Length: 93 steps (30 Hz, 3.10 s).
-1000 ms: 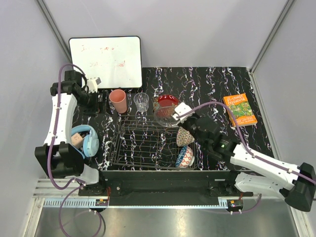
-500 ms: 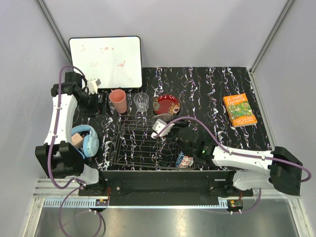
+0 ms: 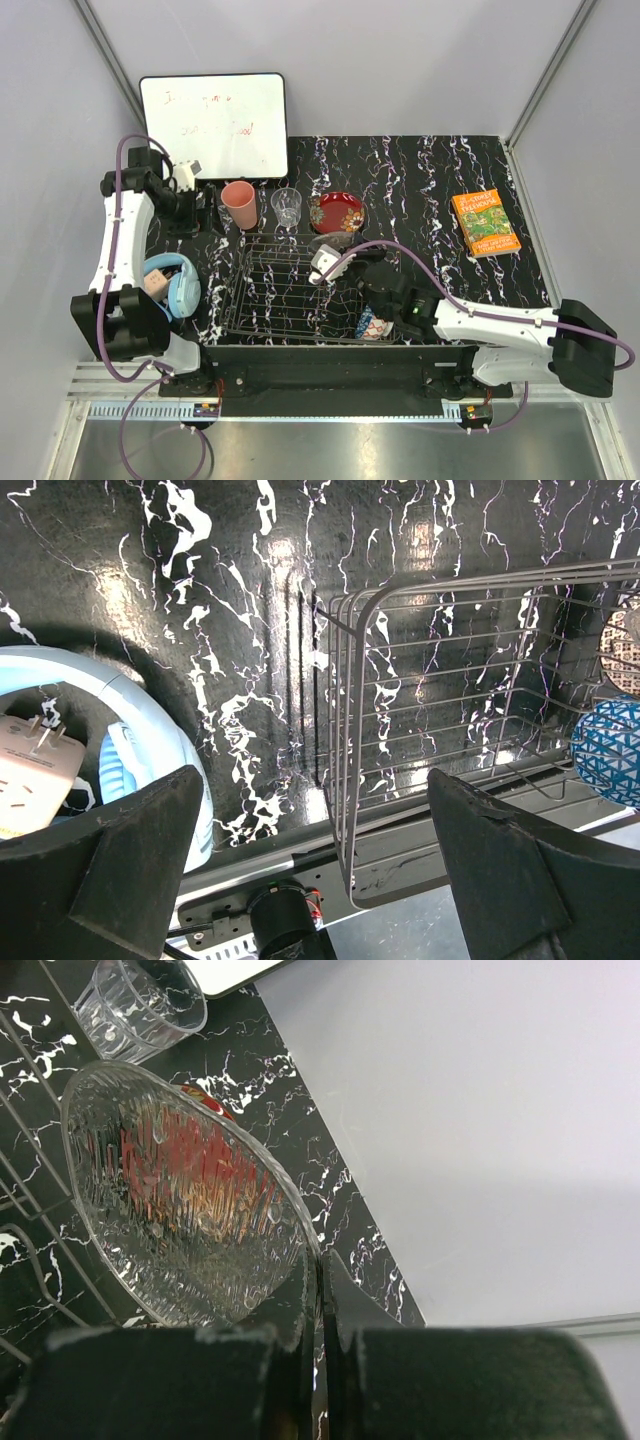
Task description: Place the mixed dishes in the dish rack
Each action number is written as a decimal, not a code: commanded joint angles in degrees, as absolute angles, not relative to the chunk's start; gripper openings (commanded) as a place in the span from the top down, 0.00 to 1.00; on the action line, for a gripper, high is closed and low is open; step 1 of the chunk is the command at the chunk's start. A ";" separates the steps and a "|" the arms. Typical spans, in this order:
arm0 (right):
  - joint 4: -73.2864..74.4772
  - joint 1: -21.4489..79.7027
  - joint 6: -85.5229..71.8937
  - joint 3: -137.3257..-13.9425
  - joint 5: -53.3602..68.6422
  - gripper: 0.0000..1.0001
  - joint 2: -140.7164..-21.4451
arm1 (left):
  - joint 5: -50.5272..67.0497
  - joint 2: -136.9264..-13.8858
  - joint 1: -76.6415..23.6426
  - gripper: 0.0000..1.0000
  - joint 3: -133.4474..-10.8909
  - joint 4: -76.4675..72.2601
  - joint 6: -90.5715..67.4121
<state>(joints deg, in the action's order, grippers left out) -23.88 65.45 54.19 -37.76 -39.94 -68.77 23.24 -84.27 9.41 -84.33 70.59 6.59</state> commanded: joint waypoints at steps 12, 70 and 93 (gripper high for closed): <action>-21.27 66.53 47.12 -37.18 -40.52 1.00 -70.48 | 26.89 -83.94 9.93 0.03 -83.32 69.43 6.77; 27.33 28.75 -32.59 -79.62 -23.04 0.00 -82.34 | 17.75 -71.90 12.39 0.01 -77.44 65.31 8.43; 34.98 27.69 -50.97 -86.48 -23.56 0.00 -96.93 | 28.56 -74.18 23.73 0.01 -69.70 56.34 14.94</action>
<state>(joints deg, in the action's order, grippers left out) 33.39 27.75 -47.72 -82.91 -22.96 -94.76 23.73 -73.69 22.85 -70.32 59.42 13.34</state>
